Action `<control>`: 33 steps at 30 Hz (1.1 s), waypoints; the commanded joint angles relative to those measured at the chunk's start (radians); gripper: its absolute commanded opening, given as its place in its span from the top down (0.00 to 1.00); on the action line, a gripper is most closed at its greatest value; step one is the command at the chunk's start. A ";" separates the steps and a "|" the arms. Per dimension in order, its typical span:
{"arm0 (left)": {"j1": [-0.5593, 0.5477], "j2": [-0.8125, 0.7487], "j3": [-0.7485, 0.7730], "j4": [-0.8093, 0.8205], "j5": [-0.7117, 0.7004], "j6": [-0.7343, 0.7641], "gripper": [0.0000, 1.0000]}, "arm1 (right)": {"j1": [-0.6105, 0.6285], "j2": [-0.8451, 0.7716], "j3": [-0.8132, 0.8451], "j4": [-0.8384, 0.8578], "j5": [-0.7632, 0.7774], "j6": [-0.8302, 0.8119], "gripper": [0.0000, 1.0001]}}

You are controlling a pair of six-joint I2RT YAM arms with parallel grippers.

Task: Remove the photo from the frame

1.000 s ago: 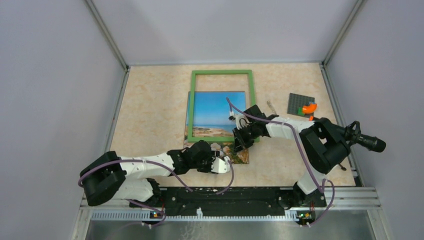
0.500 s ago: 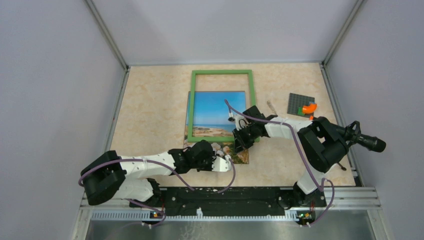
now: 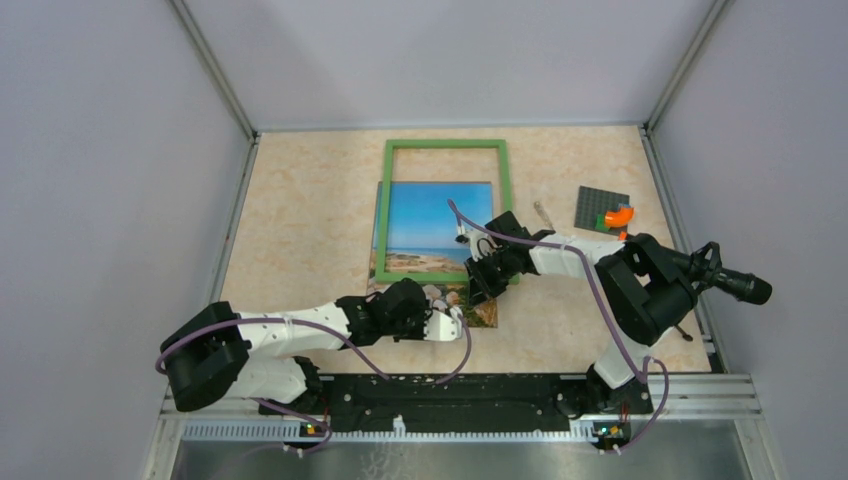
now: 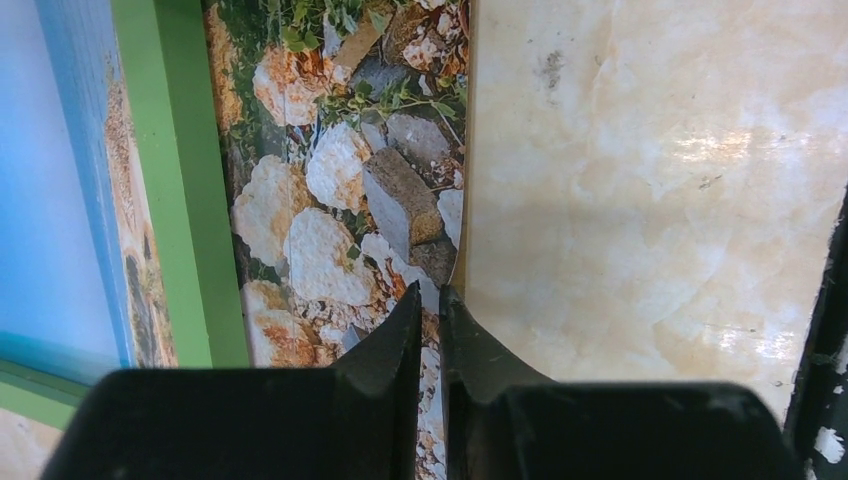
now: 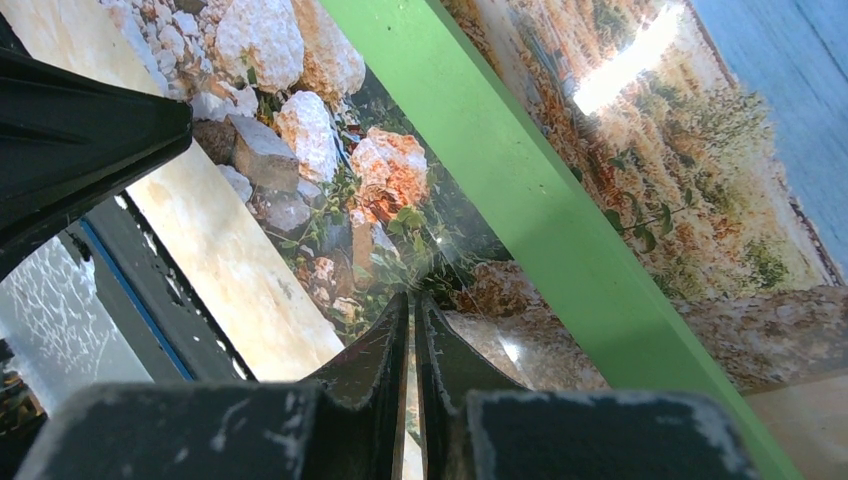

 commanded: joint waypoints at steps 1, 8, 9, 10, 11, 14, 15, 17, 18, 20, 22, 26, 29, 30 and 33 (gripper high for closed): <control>0.016 -0.008 0.027 0.070 -0.083 0.025 0.87 | 0.018 0.011 0.012 -0.023 0.046 -0.038 0.94; 0.017 -0.023 0.014 0.093 -0.094 0.034 0.93 | 0.021 0.011 0.014 -0.026 0.047 -0.041 0.94; 0.017 -0.031 0.010 0.094 -0.089 0.037 0.95 | 0.021 0.011 0.016 -0.026 0.047 -0.040 0.94; 0.019 -0.039 0.008 0.095 -0.085 0.038 0.96 | 0.021 0.013 0.016 -0.026 0.047 -0.040 0.94; 0.019 -0.044 0.006 0.090 -0.081 0.041 0.97 | 0.022 0.014 0.018 -0.026 0.049 -0.041 0.94; 0.024 -0.052 0.001 0.076 -0.076 0.045 0.98 | 0.023 0.020 0.025 -0.031 0.050 -0.040 0.94; 0.029 -0.059 0.003 0.064 -0.063 0.047 0.97 | 0.023 0.022 0.027 -0.033 0.050 -0.041 0.94; 0.040 -0.086 0.008 0.027 -0.009 0.053 0.91 | 0.023 0.024 0.032 -0.035 0.050 -0.041 0.94; 0.043 -0.101 0.013 0.000 0.023 0.060 0.84 | 0.023 0.027 0.035 -0.036 0.049 -0.041 0.94; 0.044 -0.129 0.015 -0.047 0.054 0.075 0.69 | 0.022 0.029 0.037 -0.035 0.049 -0.041 0.94; 0.044 -0.154 0.003 -0.078 0.073 0.102 0.56 | 0.023 0.031 0.037 -0.032 0.049 -0.039 0.94; 0.044 -0.183 -0.030 -0.102 0.102 0.150 0.32 | 0.022 0.037 0.040 -0.031 0.046 -0.037 0.93; 0.043 -0.157 -0.029 -0.097 0.104 0.158 0.29 | 0.023 0.041 0.042 -0.031 0.047 -0.037 0.93; 0.043 -0.138 -0.025 -0.092 0.102 0.156 0.29 | 0.023 0.042 0.043 -0.032 0.047 -0.038 0.93; 0.044 -0.076 -0.021 -0.054 0.078 0.150 0.28 | 0.023 0.044 0.045 -0.034 0.047 -0.037 0.93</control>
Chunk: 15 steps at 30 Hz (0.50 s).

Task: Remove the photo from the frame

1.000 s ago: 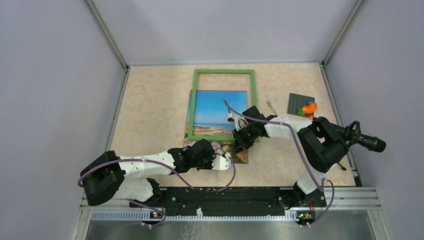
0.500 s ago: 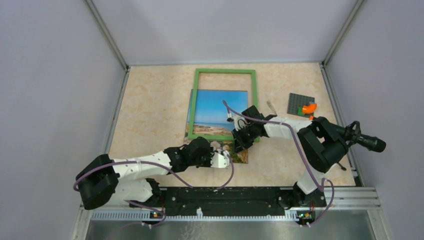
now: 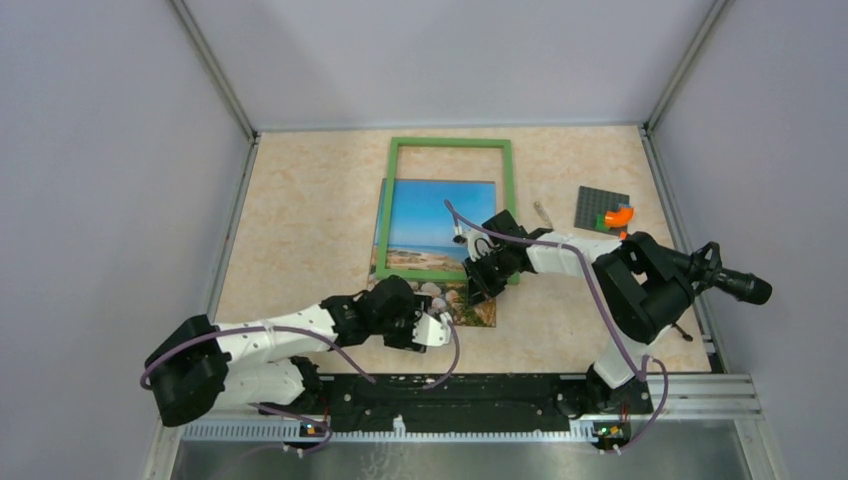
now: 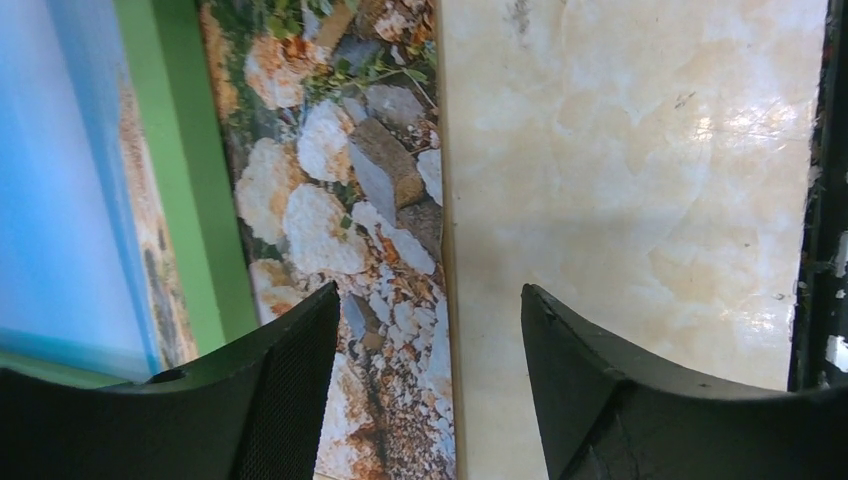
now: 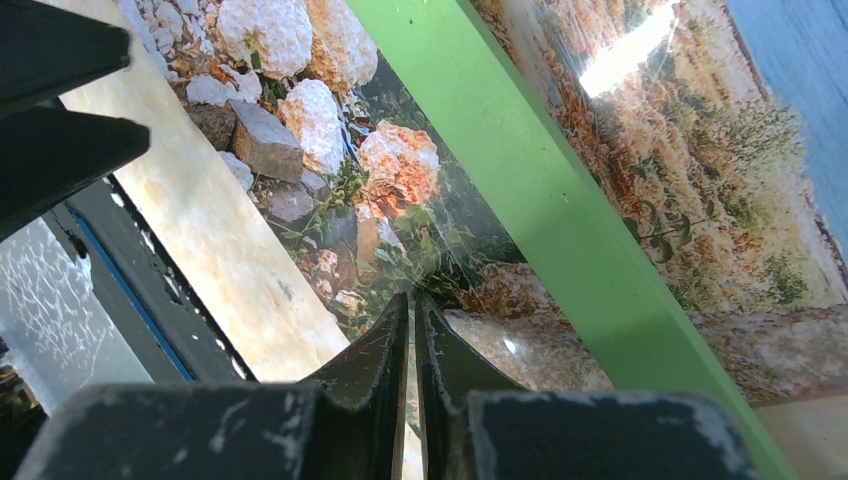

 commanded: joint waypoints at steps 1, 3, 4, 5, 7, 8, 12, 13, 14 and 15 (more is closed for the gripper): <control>0.002 0.074 0.003 0.051 -0.003 0.018 0.28 | 0.013 0.030 0.021 -0.009 0.040 -0.027 0.93; 0.002 0.104 0.002 0.077 -0.023 0.021 0.28 | 0.013 0.031 0.023 -0.013 0.041 -0.029 0.93; 0.002 0.117 0.001 0.090 -0.036 0.023 0.29 | 0.013 0.031 0.025 -0.014 0.041 -0.029 0.93; 0.003 0.129 0.001 0.101 -0.048 0.021 0.29 | 0.013 0.031 0.024 -0.016 0.042 -0.029 0.93; 0.003 0.145 0.005 0.115 -0.069 0.018 0.31 | 0.012 0.029 0.023 -0.016 0.043 -0.029 0.93; 0.003 0.149 0.009 0.116 -0.073 0.018 0.31 | 0.012 0.028 0.021 -0.017 0.044 -0.029 0.93; 0.013 0.144 0.024 0.101 -0.061 0.028 0.37 | 0.013 0.028 0.022 -0.016 0.042 -0.029 0.93; 0.016 0.146 0.029 0.095 -0.061 0.030 0.38 | 0.013 0.028 0.022 -0.017 0.042 -0.029 0.93; 0.023 0.149 0.034 0.090 -0.058 0.032 0.40 | 0.013 0.029 0.022 -0.017 0.042 -0.029 0.93; 0.031 0.154 0.044 0.077 -0.053 0.033 0.42 | 0.013 0.030 0.023 -0.017 0.042 -0.029 0.93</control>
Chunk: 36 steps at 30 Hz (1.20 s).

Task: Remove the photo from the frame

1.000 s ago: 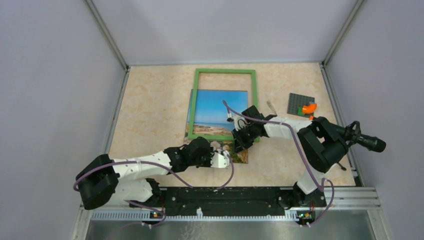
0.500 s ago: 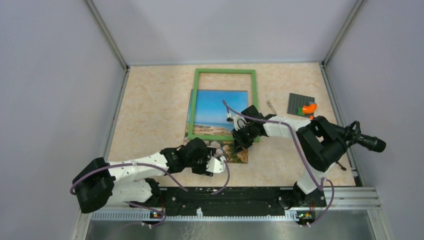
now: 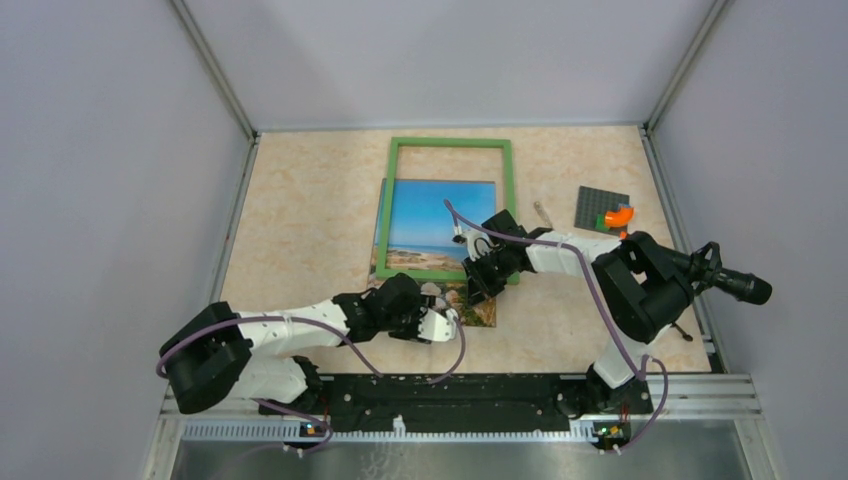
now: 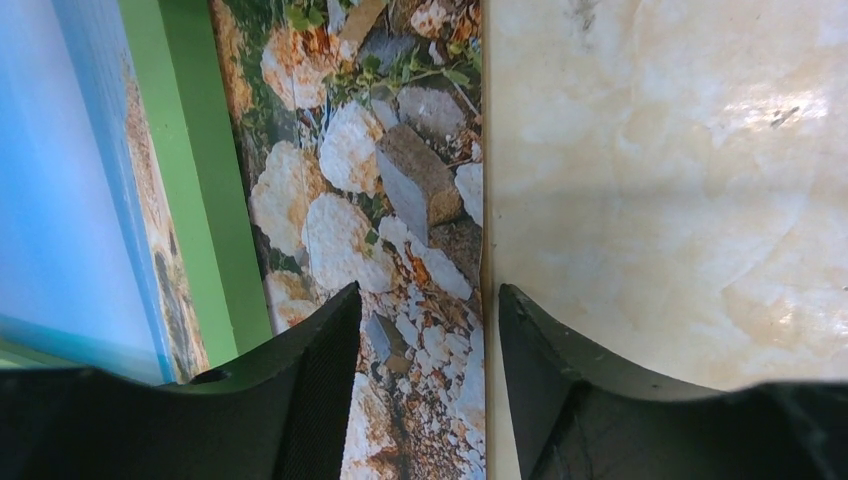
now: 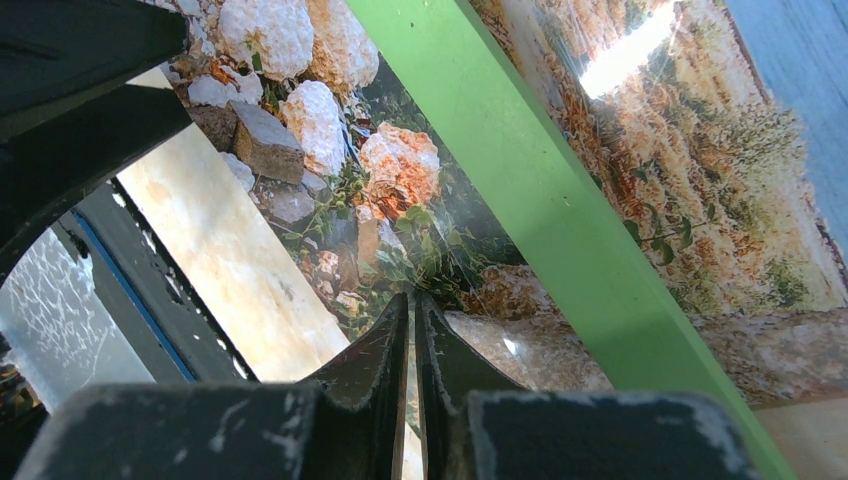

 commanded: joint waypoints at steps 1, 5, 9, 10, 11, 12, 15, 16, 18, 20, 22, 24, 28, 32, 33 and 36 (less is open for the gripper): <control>0.033 0.025 0.046 -0.035 0.005 0.015 0.44 | 0.013 0.025 0.016 -0.012 0.044 -0.029 0.93; 0.068 0.044 0.094 -0.064 0.032 -0.004 0.52 | 0.013 0.025 0.015 -0.010 0.042 -0.029 0.93; 0.082 0.041 0.121 -0.084 0.059 -0.010 0.61 | 0.013 0.024 0.016 -0.010 0.042 -0.029 0.93; 0.085 0.040 0.125 -0.087 0.068 -0.004 0.63 | 0.013 0.024 0.016 -0.012 0.043 -0.029 0.93; 0.087 0.040 0.129 -0.093 0.076 -0.001 0.64 | 0.013 0.023 0.016 -0.012 0.043 -0.030 0.93; 0.092 0.040 0.132 -0.098 0.086 -0.001 0.65 | 0.013 0.023 0.016 -0.013 0.044 -0.029 0.93; 0.102 0.044 0.147 -0.107 0.099 -0.002 0.68 | 0.013 0.020 0.015 -0.014 0.044 -0.029 0.93; 0.104 0.047 0.150 -0.106 0.097 -0.002 0.69 | 0.013 0.018 0.014 -0.013 0.044 -0.029 0.94; 0.108 0.061 0.151 -0.101 0.085 -0.003 0.70 | 0.012 0.016 0.012 -0.011 0.043 -0.030 0.94; 0.114 0.076 0.152 -0.095 0.073 0.000 0.72 | 0.013 0.016 0.012 -0.012 0.043 -0.029 0.94; 0.114 0.087 0.148 -0.077 0.062 0.004 0.73 | 0.013 0.017 0.015 -0.015 0.043 -0.029 0.94; 0.114 0.085 0.140 -0.057 0.050 0.014 0.74 | 0.013 0.018 0.019 -0.018 0.044 -0.029 0.94; 0.115 0.077 0.119 -0.035 0.033 0.050 0.72 | 0.012 0.019 0.020 -0.020 0.044 -0.028 0.94; 0.114 0.064 0.087 -0.042 0.051 0.094 0.70 | 0.012 0.021 0.021 -0.021 0.046 -0.056 0.94; 0.114 0.060 0.074 -0.044 0.058 0.106 0.70 | 0.013 0.022 0.023 -0.022 0.046 -0.058 0.94; 0.114 0.068 0.053 -0.048 0.058 0.117 0.69 | 0.013 0.025 0.030 -0.026 0.048 -0.058 0.94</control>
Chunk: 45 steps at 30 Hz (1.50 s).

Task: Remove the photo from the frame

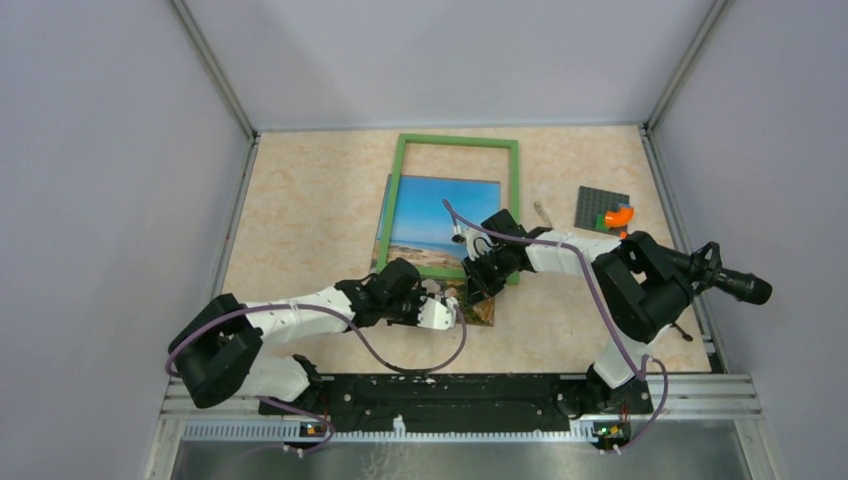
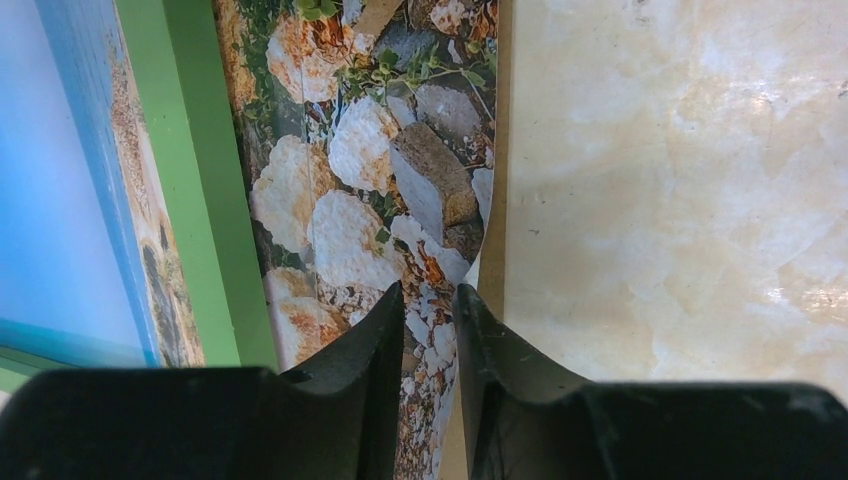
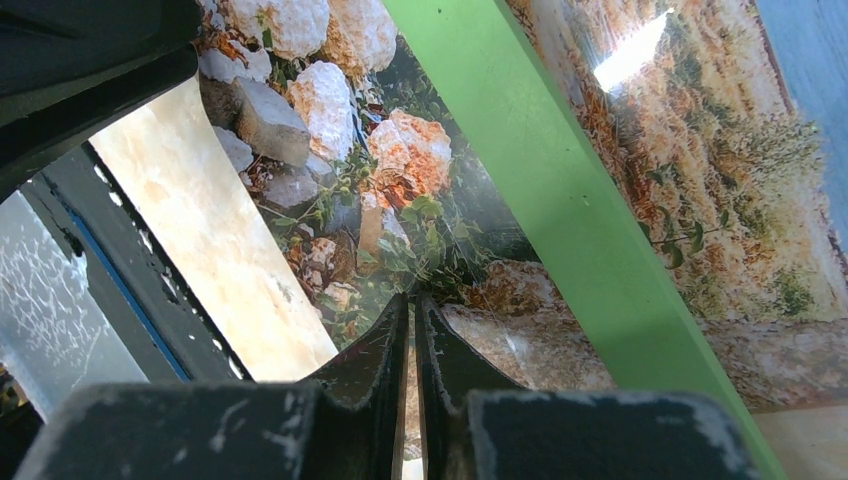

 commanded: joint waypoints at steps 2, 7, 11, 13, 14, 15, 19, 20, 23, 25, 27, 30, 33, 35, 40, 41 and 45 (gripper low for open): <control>0.012 0.005 -0.047 0.053 -0.033 0.061 0.69 | 0.012 0.025 0.025 -0.025 0.048 -0.043 0.94; 0.012 -0.007 -0.061 0.044 -0.029 0.078 0.70 | 0.013 0.026 0.026 -0.031 0.050 -0.046 0.94; 0.013 -0.038 -0.064 -0.014 0.010 0.091 0.69 | 0.012 0.026 0.032 -0.038 0.052 -0.051 0.94; 0.015 -0.051 -0.061 -0.045 0.022 0.094 0.69 | 0.012 0.027 0.033 -0.041 0.053 -0.052 0.94; 0.018 -0.055 -0.058 -0.065 0.028 0.095 0.69 | 0.013 0.027 0.035 -0.042 0.053 -0.052 0.94; 0.021 -0.057 -0.057 -0.080 0.033 0.097 0.69 | 0.013 0.028 0.036 -0.041 0.053 -0.054 0.94; 0.064 -0.055 -0.058 -0.111 0.034 0.110 0.69 | 0.013 0.033 0.039 -0.043 0.051 -0.055 0.94; 0.078 -0.053 -0.055 -0.113 0.034 0.112 0.69 | 0.012 0.034 0.040 -0.042 0.050 -0.053 0.94; 0.113 -0.030 -0.033 -0.121 0.040 0.114 0.69 | 0.012 0.038 0.041 -0.038 0.047 -0.051 0.94; 0.123 -0.016 -0.017 -0.125 0.047 0.116 0.72 | 0.012 0.042 0.045 -0.038 0.047 -0.051 0.94; 0.124 -0.002 -0.006 -0.129 0.057 0.123 0.78 | 0.012 0.044 0.051 -0.041 0.047 -0.051 0.94; 0.121 0.021 0.009 -0.147 0.089 0.158 0.90 | 0.012 0.043 0.061 -0.048 0.043 -0.052 0.93; 0.112 0.055 0.028 -0.153 0.083 0.146 1.00 | 0.013 0.030 0.069 -0.053 0.034 -0.055 0.89; 0.112 0.062 0.044 -0.172 0.089 0.132 1.00 | 0.012 0.008 0.076 -0.060 0.028 -0.060 0.84; 0.113 -0.005 0.093 -0.250 0.168 0.105 1.00 | 0.011 -0.140 0.047 -0.040 0.015 -0.116 0.68; 0.113 -0.026 0.102 -0.265 0.187 0.101 1.00 | 0.011 -0.186 0.023 -0.019 0.013 -0.137 0.63; 0.113 -0.112 0.108 -0.294 0.229 0.078 1.00 | 0.011 -0.367 -0.085 0.082 0.027 -0.207 0.33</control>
